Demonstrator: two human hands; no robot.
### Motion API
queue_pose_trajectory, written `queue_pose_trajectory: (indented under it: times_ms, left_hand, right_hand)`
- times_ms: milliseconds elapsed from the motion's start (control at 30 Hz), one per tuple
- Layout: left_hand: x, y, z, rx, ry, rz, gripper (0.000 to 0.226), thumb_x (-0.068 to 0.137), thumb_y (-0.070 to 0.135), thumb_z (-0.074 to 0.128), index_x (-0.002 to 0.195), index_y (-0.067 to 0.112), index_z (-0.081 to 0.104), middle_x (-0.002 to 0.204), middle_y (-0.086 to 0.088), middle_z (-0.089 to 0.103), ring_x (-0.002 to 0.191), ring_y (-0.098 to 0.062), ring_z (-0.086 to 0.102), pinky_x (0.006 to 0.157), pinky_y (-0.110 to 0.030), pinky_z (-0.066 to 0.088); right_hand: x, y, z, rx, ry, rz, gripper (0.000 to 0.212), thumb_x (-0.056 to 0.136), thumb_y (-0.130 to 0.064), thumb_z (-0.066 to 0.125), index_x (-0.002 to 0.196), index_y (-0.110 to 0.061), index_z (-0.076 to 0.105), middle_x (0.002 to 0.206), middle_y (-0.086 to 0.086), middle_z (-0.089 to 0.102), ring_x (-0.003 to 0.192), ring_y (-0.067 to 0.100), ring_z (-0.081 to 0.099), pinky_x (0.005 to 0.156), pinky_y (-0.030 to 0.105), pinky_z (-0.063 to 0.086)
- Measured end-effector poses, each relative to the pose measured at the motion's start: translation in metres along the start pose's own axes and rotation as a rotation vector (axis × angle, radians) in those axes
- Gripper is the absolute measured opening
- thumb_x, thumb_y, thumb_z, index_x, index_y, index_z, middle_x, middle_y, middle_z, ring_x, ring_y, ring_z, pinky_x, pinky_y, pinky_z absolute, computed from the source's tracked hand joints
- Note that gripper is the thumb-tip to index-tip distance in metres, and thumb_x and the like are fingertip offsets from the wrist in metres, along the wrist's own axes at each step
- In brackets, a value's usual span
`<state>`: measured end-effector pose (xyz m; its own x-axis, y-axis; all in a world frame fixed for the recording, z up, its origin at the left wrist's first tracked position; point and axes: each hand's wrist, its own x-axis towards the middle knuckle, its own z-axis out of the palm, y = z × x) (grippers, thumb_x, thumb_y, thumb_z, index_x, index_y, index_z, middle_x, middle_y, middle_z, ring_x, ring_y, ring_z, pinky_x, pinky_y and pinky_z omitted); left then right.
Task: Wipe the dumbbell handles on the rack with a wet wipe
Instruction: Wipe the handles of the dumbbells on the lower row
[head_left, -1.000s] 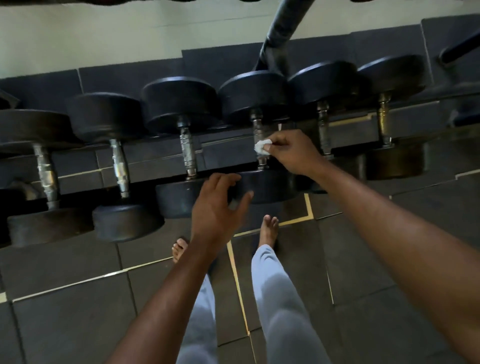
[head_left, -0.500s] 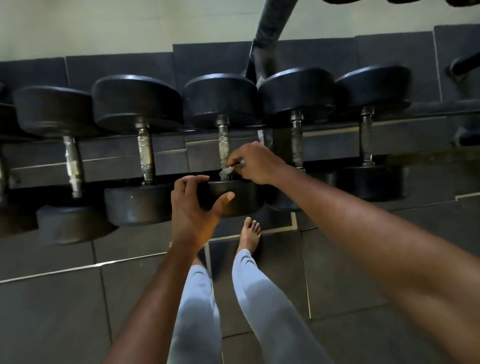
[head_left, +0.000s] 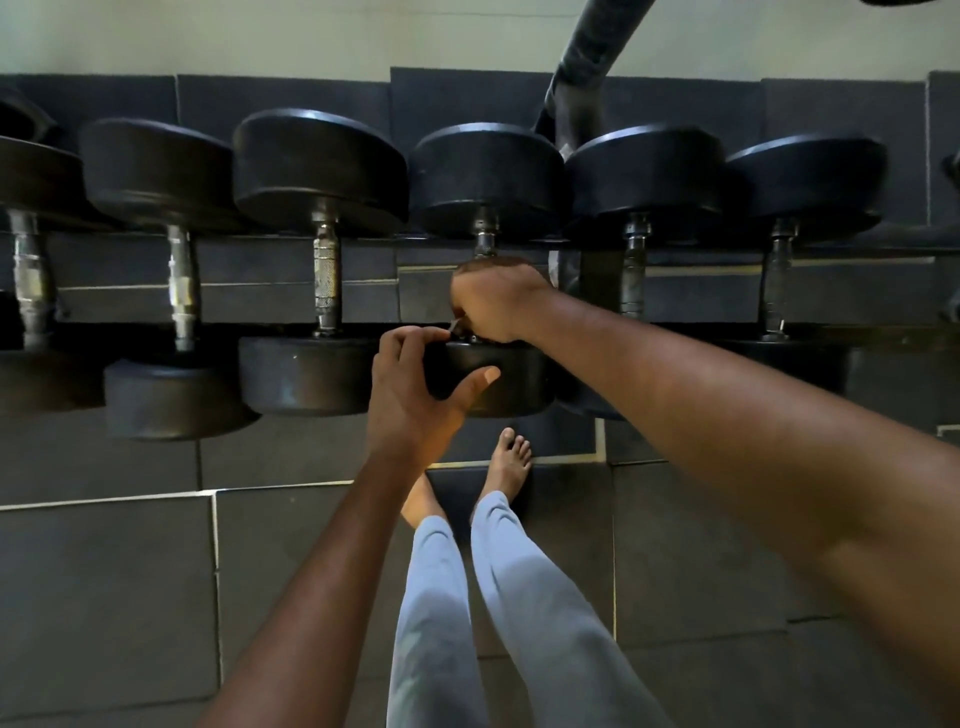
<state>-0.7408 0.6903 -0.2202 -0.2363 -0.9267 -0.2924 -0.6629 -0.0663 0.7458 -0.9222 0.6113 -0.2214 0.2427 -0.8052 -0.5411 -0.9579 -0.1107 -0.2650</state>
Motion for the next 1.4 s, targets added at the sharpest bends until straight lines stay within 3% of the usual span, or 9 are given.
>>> queue_pose_trajectory:
  times_ms: [133, 267, 400, 567, 733, 867, 1067, 1200, 1400]
  left_hand:
    - [-0.001, 0.001, 0.0, -0.007, -0.013, -0.008, 0.072, 0.079, 0.065, 0.083, 0.136, 0.027, 0.059, 0.134, 0.01, 0.044, 0.123, -0.013, 0.052, 0.099, -0.033, 0.055]
    - [0.0, -0.001, 0.001, -0.021, 0.002, -0.006, 0.071, 0.079, 0.068, 0.084, 0.134, 0.03, 0.06, 0.132, 0.013, 0.044, 0.123, -0.013, 0.053, 0.1, -0.036, 0.056]
    - [-0.001, -0.003, 0.004, -0.045, 0.013, 0.007, 0.069, 0.078, 0.066, 0.085, 0.132, 0.029, 0.061, 0.133, 0.011, 0.046, 0.122, -0.013, 0.055, 0.099, -0.038, 0.057]
    - [-0.001, -0.004, 0.004, -0.053, 0.023, 0.01, 0.068, 0.078, 0.063, 0.087, 0.13, 0.027, 0.062, 0.132, 0.011, 0.047, 0.121, -0.013, 0.056, 0.099, -0.036, 0.057]
    - [0.0, -0.006, 0.003, -0.061, 0.014, 0.015, 0.068, 0.078, 0.063, 0.087, 0.13, 0.026, 0.062, 0.132, 0.008, 0.048, 0.12, -0.014, 0.057, 0.098, -0.041, 0.058]
    - [0.001, -0.005, 0.002, -0.057, 0.011, 0.017, 0.068, 0.078, 0.062, 0.087, 0.13, 0.025, 0.063, 0.131, 0.007, 0.049, 0.12, -0.014, 0.057, 0.099, -0.041, 0.058]
    - [0.001, -0.004, 0.0, -0.074, -0.004, 0.026, 0.07, 0.078, 0.065, 0.084, 0.131, 0.025, 0.061, 0.132, 0.006, 0.048, 0.119, -0.013, 0.057, 0.096, -0.029, 0.056]
    - [0.002, -0.005, -0.001, -0.072, -0.025, 0.019, 0.07, 0.079, 0.063, 0.086, 0.132, 0.027, 0.059, 0.134, 0.007, 0.047, 0.118, -0.011, 0.056, 0.092, -0.024, 0.055]
    - [0.003, -0.006, -0.001, -0.076, -0.022, 0.012, 0.071, 0.078, 0.066, 0.084, 0.132, 0.028, 0.059, 0.133, 0.01, 0.045, 0.117, -0.009, 0.056, 0.094, -0.029, 0.058]
  right_hand:
    - [-0.013, 0.019, 0.004, 0.099, 0.046, 0.026, 0.013, 0.097, -0.023, 0.07, 0.11, -0.024, 0.074, 0.105, 0.0, 0.068, 0.098, 0.02, 0.063, 0.077, 0.033, 0.042]
    - [-0.03, 0.041, 0.018, 0.434, 0.029, 0.186, 0.005, 0.092, -0.02, 0.079, 0.091, -0.024, 0.076, 0.099, -0.003, 0.072, 0.097, 0.016, 0.067, 0.075, 0.029, 0.048]
    - [-0.023, 0.05, 0.03, 0.659, -0.048, 0.343, 0.018, 0.089, -0.031, 0.086, 0.08, -0.03, 0.07, 0.089, -0.007, 0.07, 0.085, 0.007, 0.065, 0.07, 0.026, 0.048]
    - [-0.019, 0.055, 0.034, 0.734, -0.115, 0.41, 0.015, 0.099, -0.023, 0.075, 0.113, -0.016, 0.074, 0.1, -0.002, 0.07, 0.095, 0.013, 0.067, 0.072, 0.02, 0.054]
    - [-0.013, 0.049, 0.032, 0.666, -0.18, 0.394, 0.023, 0.102, -0.02, 0.069, 0.125, -0.02, 0.071, 0.113, 0.003, 0.071, 0.096, 0.016, 0.064, 0.079, 0.03, 0.048]
    - [-0.023, 0.053, 0.033, 0.761, -0.165, 0.388, 0.015, 0.099, -0.032, 0.073, 0.111, -0.023, 0.077, 0.108, 0.0, 0.075, 0.102, 0.017, 0.069, 0.089, 0.035, 0.057]
    - [-0.035, 0.057, 0.029, 0.771, 0.022, 0.338, 0.032, 0.086, -0.051, 0.084, 0.103, -0.024, 0.082, 0.103, -0.006, 0.075, 0.103, 0.011, 0.067, 0.08, 0.03, 0.049]
    - [-0.031, 0.049, 0.031, 0.704, 0.207, 0.216, 0.026, 0.087, -0.047, 0.084, 0.103, -0.027, 0.082, 0.099, -0.016, 0.075, 0.1, 0.005, 0.067, 0.089, 0.031, 0.052]
    - [-0.028, 0.051, 0.03, 0.479, 0.08, 0.072, 0.01, 0.092, -0.022, 0.08, 0.094, -0.031, 0.081, 0.099, -0.015, 0.075, 0.1, 0.007, 0.068, 0.095, 0.045, 0.058]
